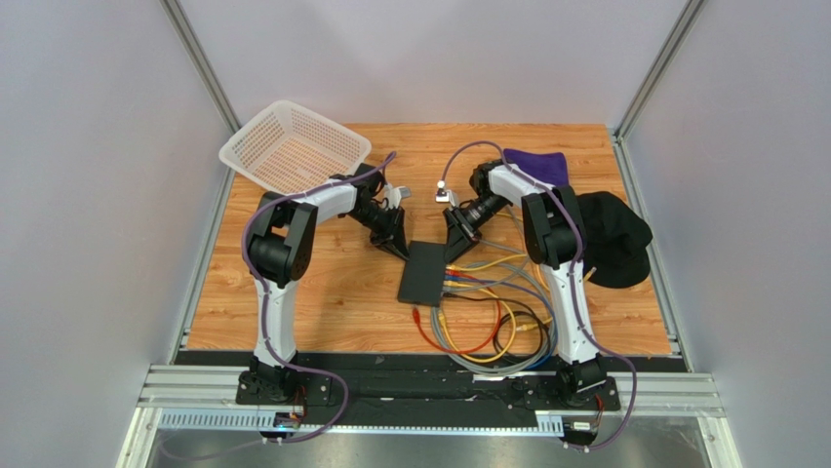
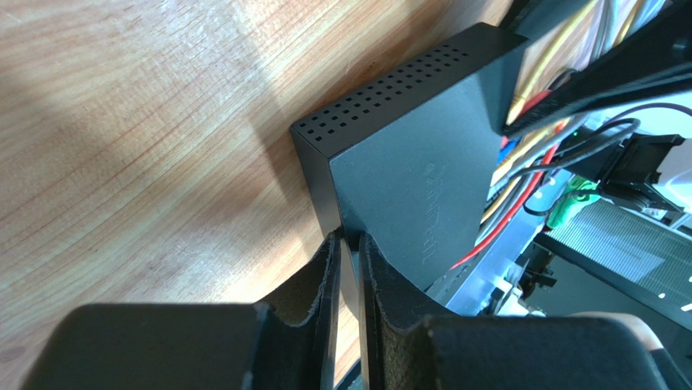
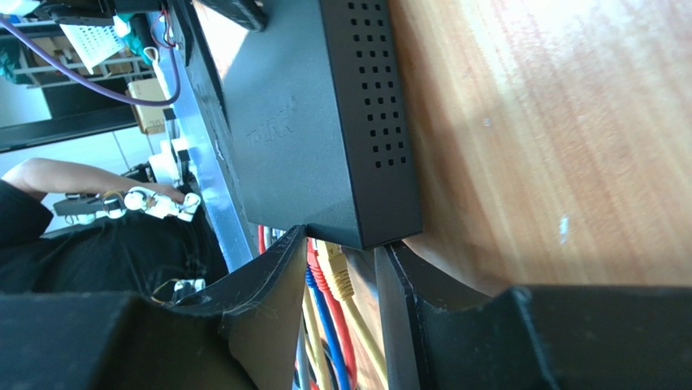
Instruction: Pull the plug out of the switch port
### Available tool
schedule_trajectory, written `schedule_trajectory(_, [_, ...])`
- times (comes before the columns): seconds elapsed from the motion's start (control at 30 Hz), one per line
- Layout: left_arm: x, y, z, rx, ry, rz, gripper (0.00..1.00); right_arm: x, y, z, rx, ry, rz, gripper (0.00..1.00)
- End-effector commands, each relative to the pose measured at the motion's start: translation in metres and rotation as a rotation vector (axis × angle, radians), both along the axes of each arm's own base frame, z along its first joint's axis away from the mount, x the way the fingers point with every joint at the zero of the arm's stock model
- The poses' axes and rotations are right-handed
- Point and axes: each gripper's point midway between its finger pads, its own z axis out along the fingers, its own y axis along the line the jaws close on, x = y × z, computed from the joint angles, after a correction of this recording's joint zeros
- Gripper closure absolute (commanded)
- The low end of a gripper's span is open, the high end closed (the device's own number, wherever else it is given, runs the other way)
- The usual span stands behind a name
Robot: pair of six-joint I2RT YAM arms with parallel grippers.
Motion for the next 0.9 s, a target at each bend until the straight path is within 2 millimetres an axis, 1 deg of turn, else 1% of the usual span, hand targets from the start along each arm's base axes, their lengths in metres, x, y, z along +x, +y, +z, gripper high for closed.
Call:
schedule_trajectory(0.0, [0.005,-0.003,-0.013,0.04,-0.073,-0.043,0.82,-0.04,-0.002,0.022,-0.017,0.237,0.052,0.6])
schedule_trajectory(0.13, [0.002,-0.002,-0.016,0.045,-0.064,-0.04,0.82,-0.045,-0.006,0.021,-0.029,0.24,0.066,0.62])
schedule_trajectory(0.2, [0.002,-0.001,-0.016,0.045,-0.064,-0.039,0.82,-0.048,-0.009,0.025,-0.031,0.232,0.074,0.62])
schedule_trajectory(0.33, [0.002,-0.002,-0.015,0.045,-0.067,-0.04,0.83,-0.053,-0.012,0.03,0.012,0.203,0.086,0.55])
schedule_trajectory(0.4, [0.002,-0.001,-0.015,0.047,-0.07,-0.04,0.83,-0.053,-0.013,0.032,0.032,0.194,0.085,0.55])
schedule_trajectory(0.47, [0.002,-0.001,-0.015,0.049,-0.071,-0.041,0.83,-0.054,-0.014,0.032,0.045,0.173,0.096,0.58])
schedule_trajectory(0.6, [0.001,-0.001,-0.015,0.051,-0.066,-0.04,0.83,-0.055,-0.015,0.033,0.046,0.171,0.1,0.59])
schedule_trajectory(0.67, [0.002,-0.001,-0.015,0.05,-0.072,-0.041,0.83,-0.056,-0.015,0.032,0.047,0.176,0.1,0.64])
schedule_trajectory(0.8, [0.002,0.0,-0.015,0.053,-0.074,-0.041,0.83,-0.058,-0.014,0.031,0.064,0.187,0.094,0.67])
schedule_trajectory(0.87, [0.002,0.0,-0.016,0.055,-0.073,-0.042,0.83,-0.059,-0.013,0.028,0.065,0.199,0.091,0.71])
